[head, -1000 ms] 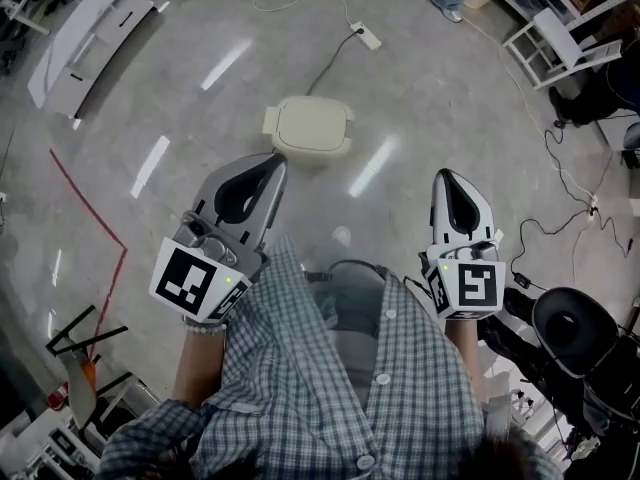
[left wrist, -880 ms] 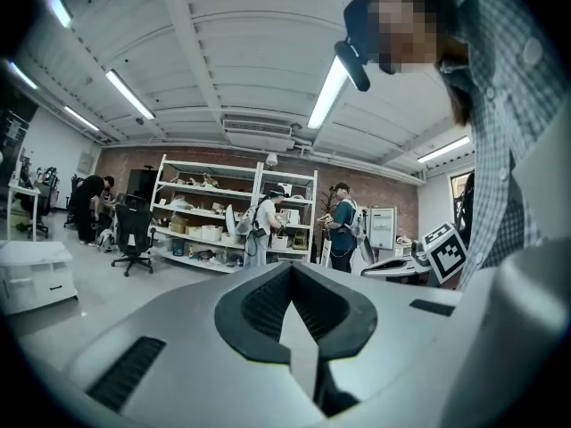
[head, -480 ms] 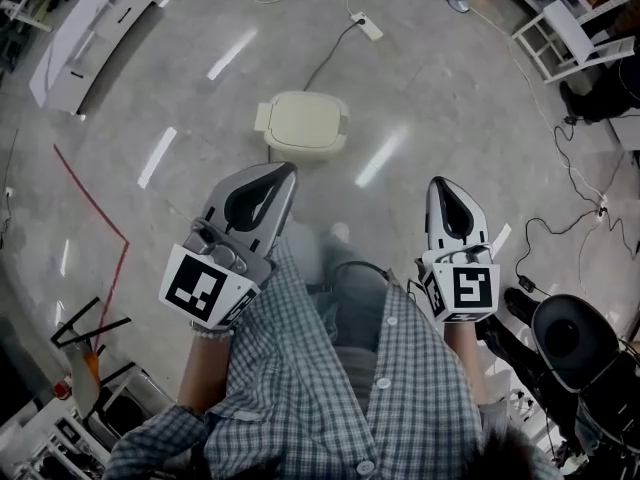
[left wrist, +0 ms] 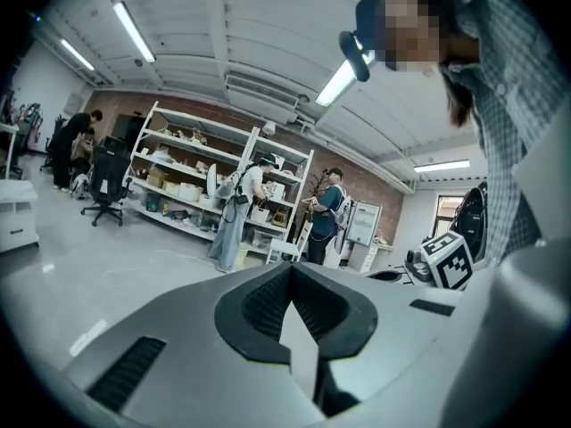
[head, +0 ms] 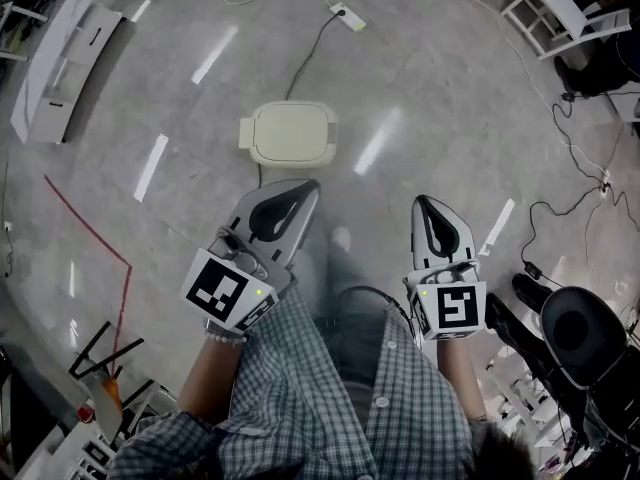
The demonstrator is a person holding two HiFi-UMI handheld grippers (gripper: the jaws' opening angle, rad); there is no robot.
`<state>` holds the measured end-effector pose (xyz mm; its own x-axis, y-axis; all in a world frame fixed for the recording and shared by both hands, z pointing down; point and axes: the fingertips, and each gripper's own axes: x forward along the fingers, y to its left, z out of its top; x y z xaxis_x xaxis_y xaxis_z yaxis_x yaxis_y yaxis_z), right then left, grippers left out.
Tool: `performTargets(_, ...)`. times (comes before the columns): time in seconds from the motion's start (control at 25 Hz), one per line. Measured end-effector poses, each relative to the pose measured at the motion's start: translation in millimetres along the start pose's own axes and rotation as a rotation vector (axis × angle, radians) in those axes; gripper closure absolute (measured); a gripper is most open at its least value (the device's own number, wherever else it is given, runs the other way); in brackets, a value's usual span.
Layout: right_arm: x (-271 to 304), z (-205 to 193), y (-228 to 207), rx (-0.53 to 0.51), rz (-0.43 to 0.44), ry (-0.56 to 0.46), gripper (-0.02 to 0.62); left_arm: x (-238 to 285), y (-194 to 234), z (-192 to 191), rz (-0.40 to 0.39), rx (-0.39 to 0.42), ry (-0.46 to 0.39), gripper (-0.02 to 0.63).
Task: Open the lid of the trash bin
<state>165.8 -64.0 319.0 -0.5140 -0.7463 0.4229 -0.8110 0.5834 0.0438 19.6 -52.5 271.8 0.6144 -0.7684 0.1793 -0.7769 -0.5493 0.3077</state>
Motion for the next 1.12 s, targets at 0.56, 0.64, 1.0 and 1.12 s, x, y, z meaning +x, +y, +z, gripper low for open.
performTargets(0.56, 42, -57, -4, 0.068, -0.053, 0.093, 0.577, 74, 54, -113, -0.042, -0.165, 0.159, 0.606)
performTargets(0.64, 46, -64, -4, 0.087, -0.062, 0.104, 0.577, 84, 65, -133, -0.026, -0.188, 0.188, 0.606)
performTargets(1.0, 61, -94, -10, 0.113, -0.07, 0.148, 0.577, 121, 99, -213, 0.055, -0.25, 0.296, 0.606)
performTargets(1.12, 66, -107, -13, 0.129, -0.077, 0.168, 0.577, 133, 109, -236, 0.098, -0.268, 0.314, 0.606)
